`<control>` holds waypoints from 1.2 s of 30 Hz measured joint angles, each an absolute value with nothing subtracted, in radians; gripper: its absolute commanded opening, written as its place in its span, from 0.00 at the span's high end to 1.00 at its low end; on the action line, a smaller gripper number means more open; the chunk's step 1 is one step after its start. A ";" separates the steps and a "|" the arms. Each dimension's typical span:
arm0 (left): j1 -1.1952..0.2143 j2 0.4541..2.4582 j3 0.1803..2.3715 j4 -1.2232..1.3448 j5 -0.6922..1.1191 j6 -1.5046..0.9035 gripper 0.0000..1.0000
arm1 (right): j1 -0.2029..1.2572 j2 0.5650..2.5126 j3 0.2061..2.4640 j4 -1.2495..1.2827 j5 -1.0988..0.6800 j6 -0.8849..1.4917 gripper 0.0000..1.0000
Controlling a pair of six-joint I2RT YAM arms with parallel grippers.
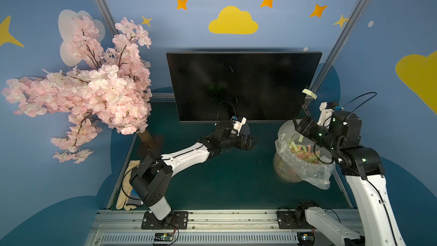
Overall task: Remove the sticky note from the monitor
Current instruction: Tear off the sticky note from the monitor.
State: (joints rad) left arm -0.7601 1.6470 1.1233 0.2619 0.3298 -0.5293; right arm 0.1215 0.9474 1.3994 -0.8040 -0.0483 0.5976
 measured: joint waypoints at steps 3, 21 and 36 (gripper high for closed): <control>-0.765 1.632 1.172 0.243 0.356 -0.526 0.00 | -0.028 0.952 1.434 -0.777 -0.083 0.604 0.38; -0.767 1.637 1.373 0.249 0.602 -0.657 0.00 | -0.385 1.168 1.361 -0.313 -0.487 0.908 0.38; -0.767 1.657 1.377 0.263 0.649 -0.708 0.00 | -0.259 1.292 1.496 -0.390 -0.557 0.685 0.37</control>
State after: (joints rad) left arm -0.7670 1.6569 1.3769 0.2634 0.6487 -0.7078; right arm -0.2588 1.2922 1.4956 -0.3897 -0.5568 0.6846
